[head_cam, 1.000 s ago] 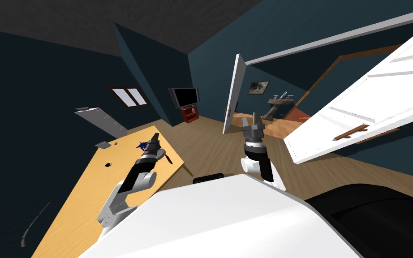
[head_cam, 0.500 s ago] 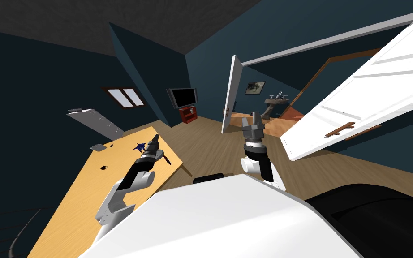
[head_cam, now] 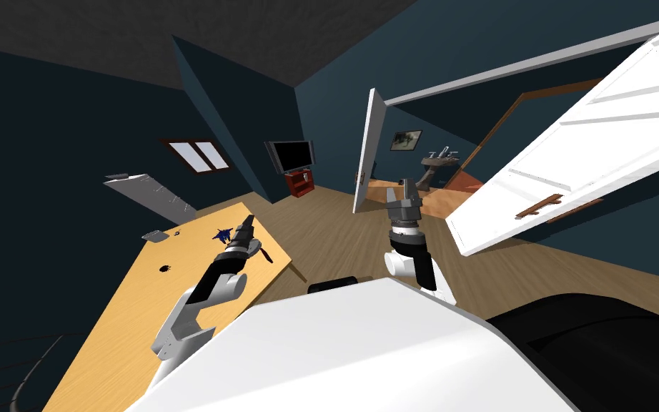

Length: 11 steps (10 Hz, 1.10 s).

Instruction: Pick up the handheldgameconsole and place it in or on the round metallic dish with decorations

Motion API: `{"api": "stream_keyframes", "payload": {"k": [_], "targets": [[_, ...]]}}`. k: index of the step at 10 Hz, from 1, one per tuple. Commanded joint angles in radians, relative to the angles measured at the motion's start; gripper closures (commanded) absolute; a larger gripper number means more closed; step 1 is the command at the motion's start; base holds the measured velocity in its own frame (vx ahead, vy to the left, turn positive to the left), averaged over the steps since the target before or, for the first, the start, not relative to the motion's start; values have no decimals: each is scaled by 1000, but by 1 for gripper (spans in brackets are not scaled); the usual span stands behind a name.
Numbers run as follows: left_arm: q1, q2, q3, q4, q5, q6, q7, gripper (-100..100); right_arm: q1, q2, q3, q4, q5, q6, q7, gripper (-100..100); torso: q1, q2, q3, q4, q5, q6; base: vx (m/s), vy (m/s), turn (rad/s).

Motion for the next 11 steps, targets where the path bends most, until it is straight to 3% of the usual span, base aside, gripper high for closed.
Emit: {"api": "stream_keyframes", "payload": {"k": [1,2,11], "targets": [[0,0,0,0,0,0,0,-100,0,0,0,0,0,0,0,0,0,0,0,0,0,0,-12,-6,-32],[0,0,0,0,0,0,0,-100,0,0,0,0,0,0,0,0,-1,0,0,0,0,0,-7,2,-12],[32,108,49,183,110,206,-40,-100,0,0,0,0,0,0,0,0,0,1,0,0,0,0,-11,-11,-89]]}}
